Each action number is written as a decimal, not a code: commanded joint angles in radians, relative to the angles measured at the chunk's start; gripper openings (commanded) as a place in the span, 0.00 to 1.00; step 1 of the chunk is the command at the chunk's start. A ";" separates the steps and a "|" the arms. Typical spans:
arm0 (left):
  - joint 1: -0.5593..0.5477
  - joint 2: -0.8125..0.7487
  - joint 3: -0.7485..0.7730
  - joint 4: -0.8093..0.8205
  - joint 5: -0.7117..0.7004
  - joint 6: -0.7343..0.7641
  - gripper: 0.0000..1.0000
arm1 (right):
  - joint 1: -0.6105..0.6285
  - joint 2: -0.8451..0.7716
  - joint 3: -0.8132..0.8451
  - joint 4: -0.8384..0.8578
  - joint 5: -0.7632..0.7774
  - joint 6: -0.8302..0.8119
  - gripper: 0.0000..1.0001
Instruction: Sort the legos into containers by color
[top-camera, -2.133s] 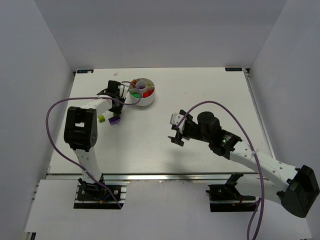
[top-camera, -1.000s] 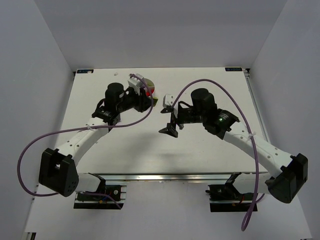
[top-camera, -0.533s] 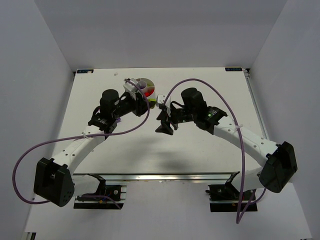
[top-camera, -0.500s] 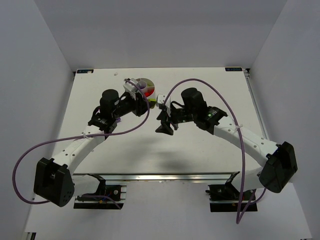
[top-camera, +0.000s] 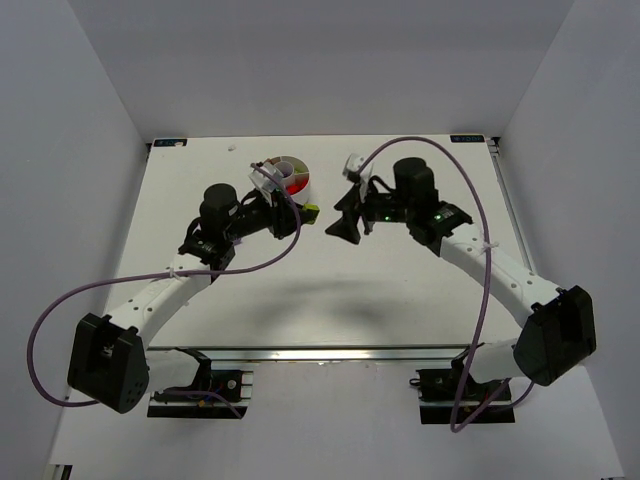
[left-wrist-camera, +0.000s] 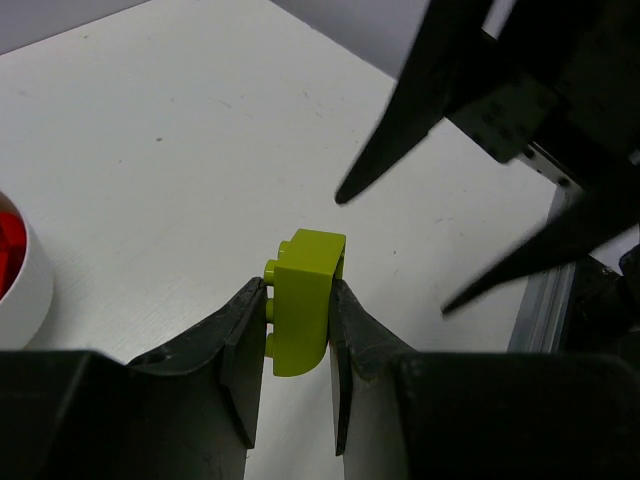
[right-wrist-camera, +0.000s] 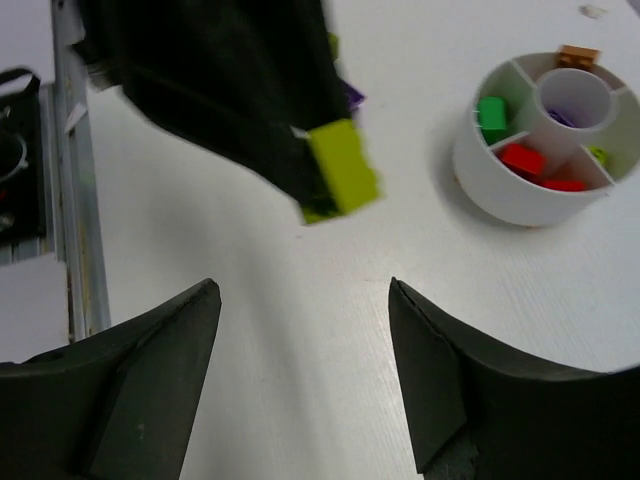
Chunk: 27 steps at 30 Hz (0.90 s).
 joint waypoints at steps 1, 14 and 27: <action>-0.005 -0.029 -0.016 0.087 0.089 -0.020 0.02 | -0.142 -0.017 -0.019 0.161 -0.177 0.183 0.72; -0.005 -0.032 -0.050 0.185 0.228 -0.031 0.02 | -0.154 0.055 0.036 0.189 -0.434 0.200 0.82; -0.013 -0.024 -0.056 0.213 0.288 -0.046 0.02 | -0.128 0.106 0.094 0.175 -0.412 0.177 0.72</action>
